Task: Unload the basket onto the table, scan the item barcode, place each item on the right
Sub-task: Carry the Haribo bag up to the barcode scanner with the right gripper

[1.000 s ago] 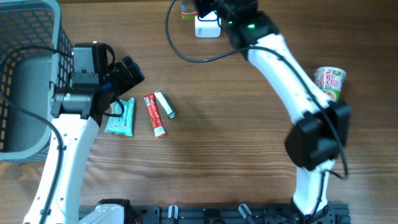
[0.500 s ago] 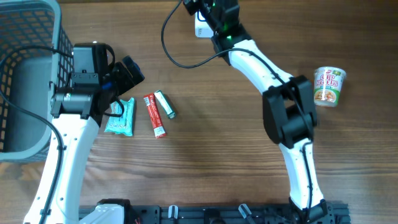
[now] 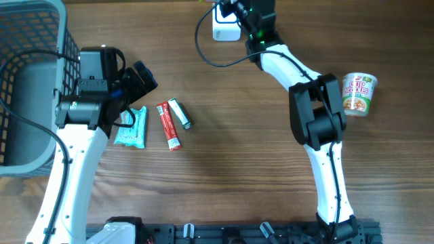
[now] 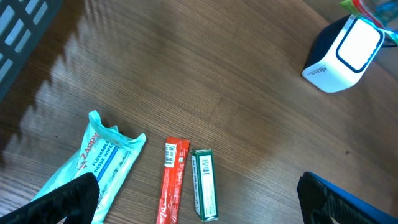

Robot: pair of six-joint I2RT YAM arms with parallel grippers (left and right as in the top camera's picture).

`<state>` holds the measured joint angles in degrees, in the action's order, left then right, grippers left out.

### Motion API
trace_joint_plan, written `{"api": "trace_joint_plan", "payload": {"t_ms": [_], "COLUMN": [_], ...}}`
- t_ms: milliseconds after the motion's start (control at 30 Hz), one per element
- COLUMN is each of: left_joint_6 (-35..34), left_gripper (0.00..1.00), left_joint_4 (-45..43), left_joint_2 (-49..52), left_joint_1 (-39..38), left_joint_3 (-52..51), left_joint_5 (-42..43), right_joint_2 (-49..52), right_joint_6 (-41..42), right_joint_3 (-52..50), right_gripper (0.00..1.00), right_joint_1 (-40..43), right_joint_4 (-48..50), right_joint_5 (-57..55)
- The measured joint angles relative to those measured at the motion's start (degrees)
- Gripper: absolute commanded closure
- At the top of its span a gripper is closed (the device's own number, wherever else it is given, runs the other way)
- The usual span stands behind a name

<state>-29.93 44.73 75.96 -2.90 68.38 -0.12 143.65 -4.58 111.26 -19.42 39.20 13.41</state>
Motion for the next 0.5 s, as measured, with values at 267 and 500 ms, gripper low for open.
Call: {"api": "trace_joint_plan", "payload": {"t_ms": [267, 500], "left_joint_6": [0.00, 0.00], "left_gripper": [0.00, 0.00], "left_joint_4": [0.00, 0.00], "left_joint_2": [0.00, 0.00], "left_joint_1": [0.00, 0.00], "left_joint_3": [0.00, 0.00], "left_joint_5": [0.00, 0.00], "right_joint_2": [0.15, 1.16], "right_joint_6": [3.41, 5.73], "right_joint_3": [0.00, 0.00], "right_gripper": [0.95, 0.96], "right_joint_1": [0.33, 0.35], "right_joint_4": [1.99, 4.59], "right_joint_5": [2.03, 2.25]}}
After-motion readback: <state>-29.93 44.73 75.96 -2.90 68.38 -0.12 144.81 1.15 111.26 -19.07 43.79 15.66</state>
